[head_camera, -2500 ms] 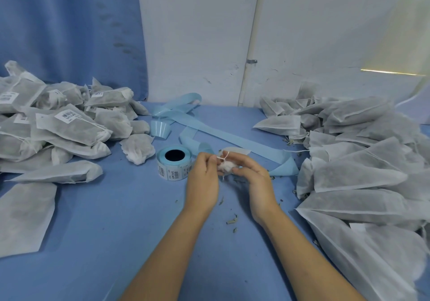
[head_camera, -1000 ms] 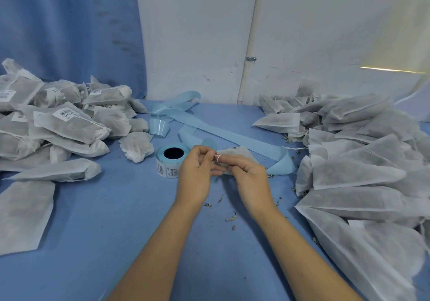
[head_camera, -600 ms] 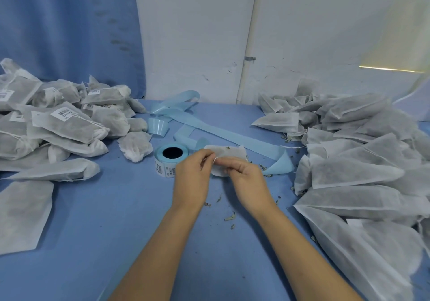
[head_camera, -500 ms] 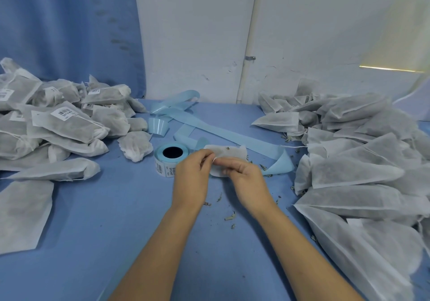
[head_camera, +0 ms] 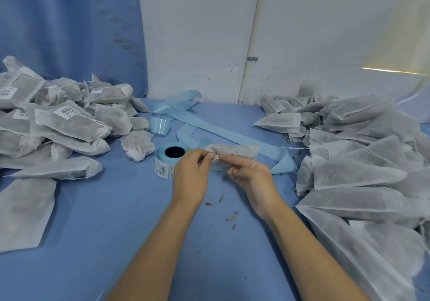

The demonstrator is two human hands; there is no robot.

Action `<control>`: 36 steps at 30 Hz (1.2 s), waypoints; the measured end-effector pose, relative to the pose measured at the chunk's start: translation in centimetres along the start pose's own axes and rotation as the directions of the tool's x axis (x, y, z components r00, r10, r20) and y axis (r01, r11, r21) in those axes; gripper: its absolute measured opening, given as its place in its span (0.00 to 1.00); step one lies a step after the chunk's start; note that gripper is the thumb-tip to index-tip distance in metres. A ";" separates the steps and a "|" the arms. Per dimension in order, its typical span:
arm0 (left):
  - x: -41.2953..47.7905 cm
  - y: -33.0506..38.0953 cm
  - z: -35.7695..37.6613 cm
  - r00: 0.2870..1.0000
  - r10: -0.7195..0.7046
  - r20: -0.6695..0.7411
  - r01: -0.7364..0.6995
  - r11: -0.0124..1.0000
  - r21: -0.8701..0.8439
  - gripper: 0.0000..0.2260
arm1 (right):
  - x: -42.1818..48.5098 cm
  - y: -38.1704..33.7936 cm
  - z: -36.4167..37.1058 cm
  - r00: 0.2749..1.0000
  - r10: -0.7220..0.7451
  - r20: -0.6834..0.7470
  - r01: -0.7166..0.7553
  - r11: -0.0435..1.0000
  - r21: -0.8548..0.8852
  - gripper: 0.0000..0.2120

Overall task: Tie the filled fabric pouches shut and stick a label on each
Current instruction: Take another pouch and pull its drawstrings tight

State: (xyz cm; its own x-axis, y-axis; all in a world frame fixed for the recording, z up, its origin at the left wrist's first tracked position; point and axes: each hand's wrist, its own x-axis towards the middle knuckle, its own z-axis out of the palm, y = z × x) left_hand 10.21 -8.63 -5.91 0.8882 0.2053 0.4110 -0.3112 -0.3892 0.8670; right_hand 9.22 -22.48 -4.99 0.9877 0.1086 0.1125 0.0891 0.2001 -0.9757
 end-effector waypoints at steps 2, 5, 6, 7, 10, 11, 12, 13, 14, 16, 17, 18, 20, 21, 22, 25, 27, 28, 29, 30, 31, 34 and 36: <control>-0.2 0.1 0.2 0.999 0.025 0.024 -0.025 1.000 0.012 0.06 | -0.1 0.0 0.3 0.999 0.037 0.001 -0.036 0.990 0.134 0.17; -0.4 0.2 0.4 0.997 0.045 0.063 -0.046 0.999 0.017 0.07 | 0.0 0.0 0.7 0.996 0.067 -0.064 -0.049 0.966 0.253 0.09; -0.5 0.2 0.5 0.995 0.056 0.083 -0.058 0.998 0.030 0.06 | 0.0 0.0 0.9 0.993 0.064 -0.097 -0.035 0.959 0.280 0.08; -0.7 0.2 0.6 0.992 0.070 0.105 -0.077 0.995 0.057 0.05 | 0.0 -0.1 0.9 0.990 0.056 -0.129 -0.015 0.953 0.303 0.07; -1.0 0.0 0.9 0.981 0.085 0.174 -0.108 0.986 0.126 0.04 | 0.0 -0.3 0.9 0.980 0.040 -0.195 0.033 0.933 0.359 0.05; -1.1 0.0 0.9 0.979 0.075 0.191 -0.099 0.988 0.121 0.03 | 0.1 -0.3 0.8 0.977 0.046 -0.208 0.034 0.930 0.367 0.05; -1.2 0.0 0.9 0.978 0.061 0.202 -0.083 0.991 0.105 0.03 | 0.1 -0.4 0.7 0.974 0.057 -0.218 0.029 0.927 0.375 0.05; -1.2 0.1 0.8 0.978 0.043 0.204 -0.062 0.995 0.084 0.04 | 0.1 -0.4 0.7 0.972 0.069 -0.223 0.023 0.922 0.387 0.05; -1.3 0.1 0.8 0.979 0.028 0.200 -0.042 0.997 0.065 0.05 | 0.1 -0.4 0.6 0.972 0.077 -0.223 0.021 0.914 0.406 0.06; -1.2 0.2 0.8 0.981 0.012 0.195 -0.024 0.998 0.061 0.06 | 0.1 -0.5 0.6 0.973 0.090 -0.211 0.015 0.894 0.448 0.09; -1.2 0.2 0.8 0.981 0.017 0.192 -0.033 0.996 0.079 0.05 | 0.0 -0.5 0.6 0.975 0.099 -0.197 0.006 0.883 0.470 0.10; -1.1 0.2 0.8 0.983 0.030 0.184 -0.049 0.994 0.101 0.05 | 0.0 -0.6 0.6 0.978 0.110 -0.176 -0.009 0.869 0.495 0.11; -1.0 0.2 0.6 0.988 0.063 0.140 -0.081 0.989 0.126 0.02 | 0.0 -0.7 0.6 0.983 0.141 -0.113 -0.060 0.843 0.534 0.11; -0.9 0.3 0.6 0.991 0.079 0.107 -0.092 0.988 0.123 0.02 | 0.0 -0.7 0.6 0.984 0.164 -0.076 -0.099 0.841 0.532 0.11; -0.8 0.3 0.5 0.993 0.092 0.076 -0.100 0.989 0.113 0.03 | 0.0 -0.8 0.7 0.981 0.190 -0.037 -0.146 0.850 0.507 0.12; -0.7 0.6 0.3 0.993 0.117 0.029 -0.119 0.989 0.085 0.05 | -0.2 -0.7 1.1 0.964 0.260 0.047 -0.259 0.893 0.369 0.10; -0.6 0.5 0.3 0.992 0.121 0.031 -0.124 0.989 0.083 0.05 | -0.2 -0.6 1.3 0.957 0.281 0.069 -0.288 0.901 0.324 0.08; -0.6 0.5 0.2 0.993 0.118 0.032 -0.120 0.989 0.086 0.04 | -0.2 -0.6 1.3 0.956 0.284 0.072 -0.292 0.900 0.324 0.09; -0.7 0.3 0.2 0.993 0.113 0.030 -0.116 0.989 0.092 0.05 | -0.2 -0.6 1.2 0.957 0.281 0.069 -0.287 0.896 0.339 0.10; -0.7 0.3 0.2 0.994 0.109 0.026 -0.111 0.989 0.098 0.04 | -0.2 -0.7 1.2 0.961 0.271 0.060 -0.274 0.890 0.365 0.10; -0.7 0.2 0.1 0.994 0.106 0.022 -0.108 0.989 0.105 0.04 | -0.1 -0.7 1.1 0.965 0.259 0.044 -0.255 0.881 0.399 0.10; -0.6 0.2 0.1 0.995 0.104 0.000 -0.103 0.986 0.134 0.05 | 0.0 -0.8 0.8 0.978 0.209 0.002 -0.183 0.850 0.493 0.12; -0.5 0.1 0.1 0.994 0.106 -0.012 -0.103 0.983 0.152 0.05 | 0.0 -0.7 0.8 0.983 0.184 -0.014 -0.149 0.838 0.525 0.12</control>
State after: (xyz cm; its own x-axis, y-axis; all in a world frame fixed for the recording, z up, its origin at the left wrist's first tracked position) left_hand 9.73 -8.83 -6.01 0.8461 0.1730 0.5041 -0.3463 -0.5406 0.7667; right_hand 9.09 -21.84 -4.10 0.9890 0.1296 -0.0718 -0.1403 0.6625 -0.7358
